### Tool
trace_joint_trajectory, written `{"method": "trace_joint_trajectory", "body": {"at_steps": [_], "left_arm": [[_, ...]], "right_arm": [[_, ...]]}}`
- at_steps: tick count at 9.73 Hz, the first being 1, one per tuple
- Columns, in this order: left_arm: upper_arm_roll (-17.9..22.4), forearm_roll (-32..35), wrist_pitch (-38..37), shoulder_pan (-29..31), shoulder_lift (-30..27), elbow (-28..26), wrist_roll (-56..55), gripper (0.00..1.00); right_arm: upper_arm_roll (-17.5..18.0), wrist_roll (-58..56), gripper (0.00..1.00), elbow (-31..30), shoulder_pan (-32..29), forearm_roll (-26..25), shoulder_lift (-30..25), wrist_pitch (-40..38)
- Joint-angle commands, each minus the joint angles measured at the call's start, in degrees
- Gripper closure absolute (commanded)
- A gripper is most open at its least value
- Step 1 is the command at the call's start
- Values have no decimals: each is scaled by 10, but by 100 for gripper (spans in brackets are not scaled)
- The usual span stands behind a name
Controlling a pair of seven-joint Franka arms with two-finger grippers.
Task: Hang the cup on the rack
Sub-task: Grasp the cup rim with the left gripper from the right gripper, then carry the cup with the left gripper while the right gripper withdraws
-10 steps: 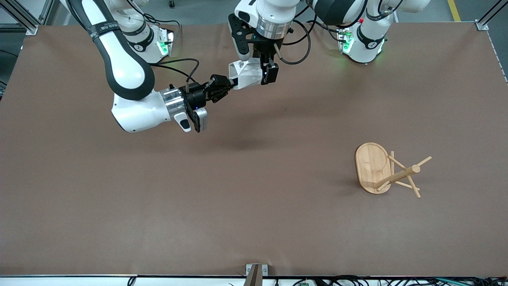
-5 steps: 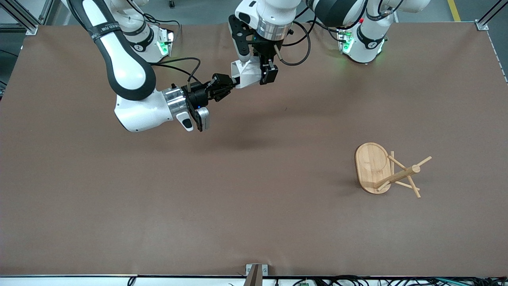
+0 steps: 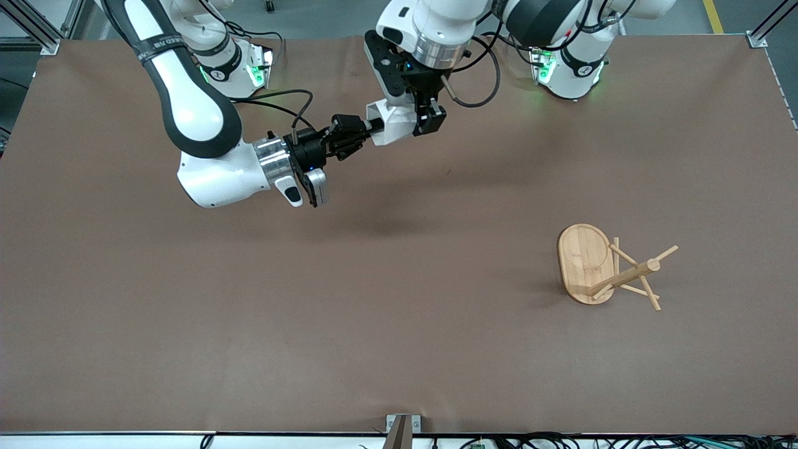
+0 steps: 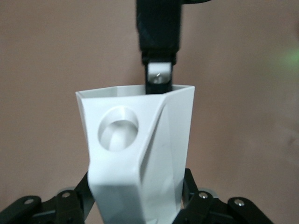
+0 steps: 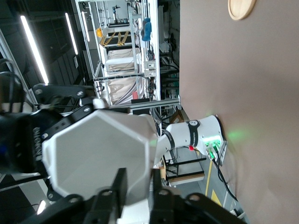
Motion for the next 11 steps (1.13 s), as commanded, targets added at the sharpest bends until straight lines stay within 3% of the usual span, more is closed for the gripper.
{"method": "trace_joint_trajectory", "body": {"at_steps": [1, 6, 9, 11], "left_arm": [[4, 21, 7, 36, 10, -12, -87, 83], [4, 23, -15, 137, 29, -16, -242, 83], [5, 33, -39, 196, 60, -35, -253, 84], [5, 55, -39, 231, 68, -51, -195, 84]], "right_arm": [[-44, 1, 0, -22, -8, -31, -43, -28], [-209, 2, 0, -20, -11, -317, -72, -12], [-253, 7, 0, -5, -34, -499, -124, 39], [-261, 16, 0, 72, -54, -649, -127, 27]]}}
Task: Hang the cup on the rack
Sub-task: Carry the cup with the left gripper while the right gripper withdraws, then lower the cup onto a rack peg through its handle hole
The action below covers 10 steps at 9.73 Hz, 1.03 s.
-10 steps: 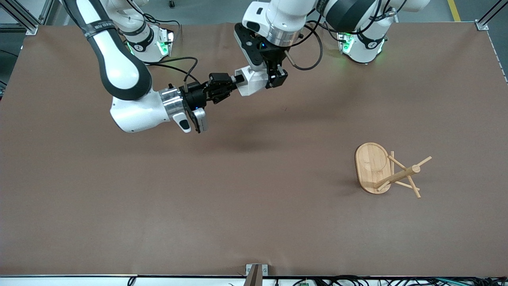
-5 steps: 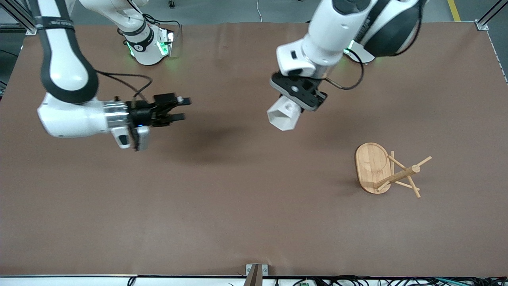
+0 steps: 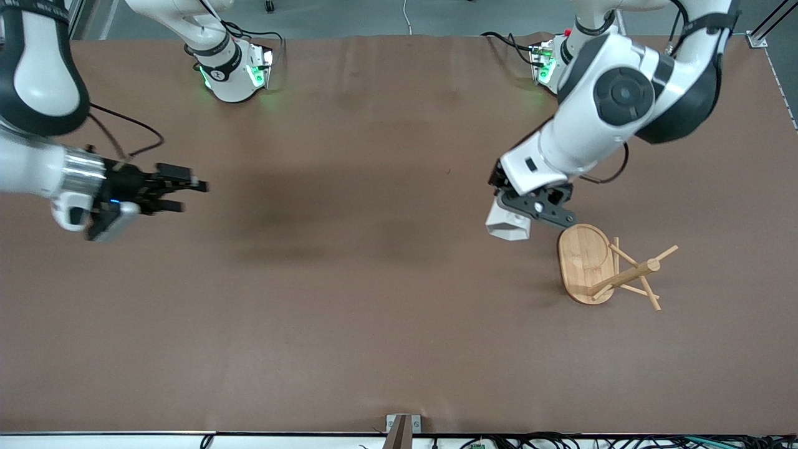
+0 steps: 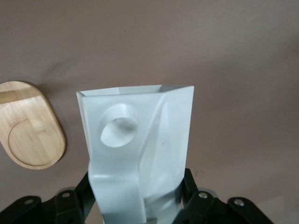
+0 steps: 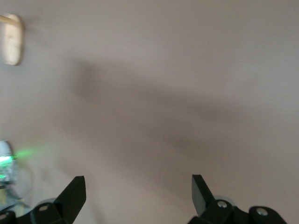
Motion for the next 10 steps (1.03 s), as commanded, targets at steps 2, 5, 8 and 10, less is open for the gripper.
{"method": "trace_joint_trajectory", "body": {"at_steps": [2, 5, 8, 10], "left_arm": [[-6, 17, 2, 54, 4, -46, 90, 84], [-11, 17, 56, 97, -21, -109, 101, 84], [-11, 15, 69, 128, -36, -131, 137, 84], [-11, 13, 69, 141, -34, -132, 167, 84]], "right_arm": [[3, 105, 0, 133, -23, -142, -8, -74], [23, 141, 0, 247, -43, -218, -8, -171], [19, 132, 0, 298, -44, -248, -8, -208], [21, 146, 0, 301, -44, -246, -12, -215]]}}
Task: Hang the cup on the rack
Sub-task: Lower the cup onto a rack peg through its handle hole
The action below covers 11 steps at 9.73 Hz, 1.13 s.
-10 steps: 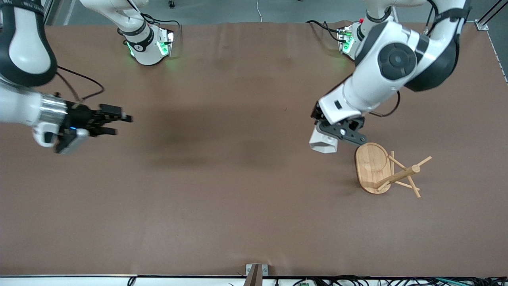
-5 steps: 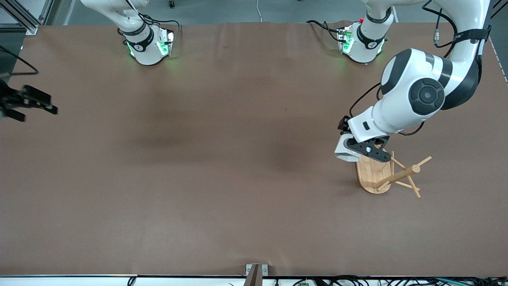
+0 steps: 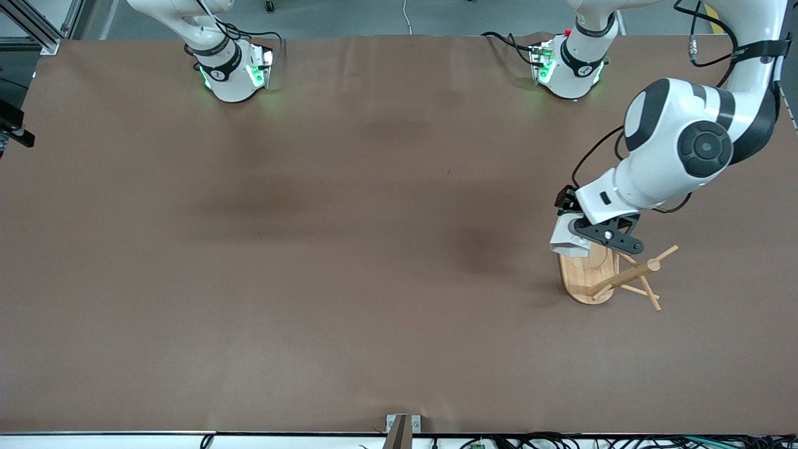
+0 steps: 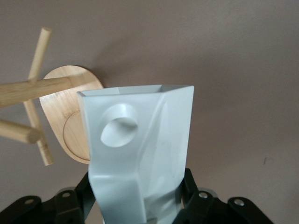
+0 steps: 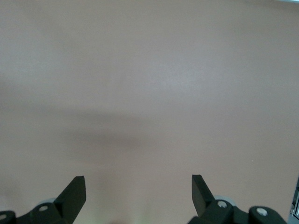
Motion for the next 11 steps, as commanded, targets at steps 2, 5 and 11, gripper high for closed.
{"method": "trace_joint_trajectory", "body": {"at_steps": [2, 5, 11], "left_arm": [[-7, 5, 17, 24, 4, -27, 29, 84], [-6, 4, 19, 27, 21, -16, 66, 84], [-4, 4, 16, 40, 28, 2, 121, 83]], "right_arm": [[14, 60, 0, -6, -3, -11, -7, -18], [14, 114, 0, -48, -1, -12, -8, 0], [34, 149, 0, -77, 7, -10, -3, 47]]}}
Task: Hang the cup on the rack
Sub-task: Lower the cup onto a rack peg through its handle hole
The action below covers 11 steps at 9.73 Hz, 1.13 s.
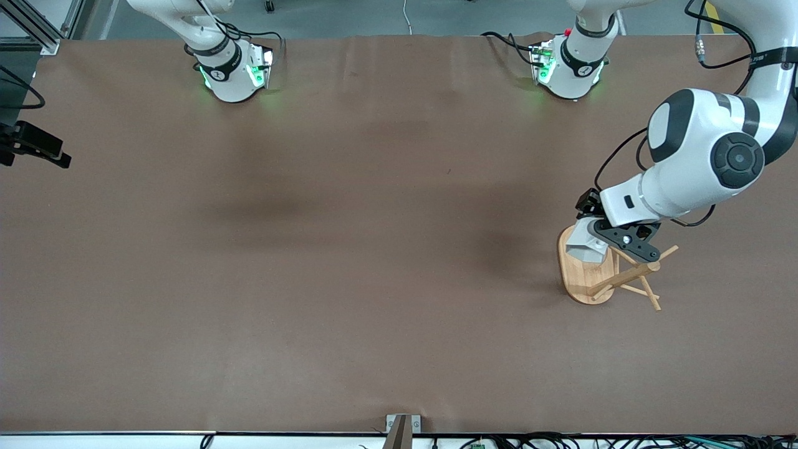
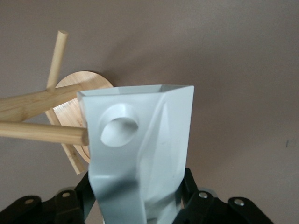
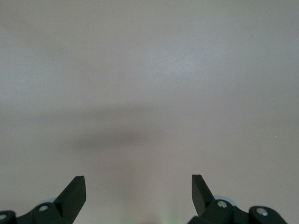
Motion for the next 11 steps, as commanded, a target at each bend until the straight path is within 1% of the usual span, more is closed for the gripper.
{"method": "trace_joint_trajectory", "body": {"at_steps": [1, 4, 6, 11], "left_arm": [[-5, 4, 5, 5, 24, 9, 14, 83], [-3, 4, 5, 12, 46, 29, 33, 83], [-3, 2, 5, 12, 54, 40, 33, 83], [-3, 5, 5, 28, 78, 57, 39, 82]], "right_arm": [[5, 11, 0, -12, 6, -9, -9, 9], [5, 10, 0, -10, 6, -2, -8, 9], [4, 5, 0, -6, 0, -2, 0, 33], [6, 6, 0, -6, 10, -2, -3, 27]]}}
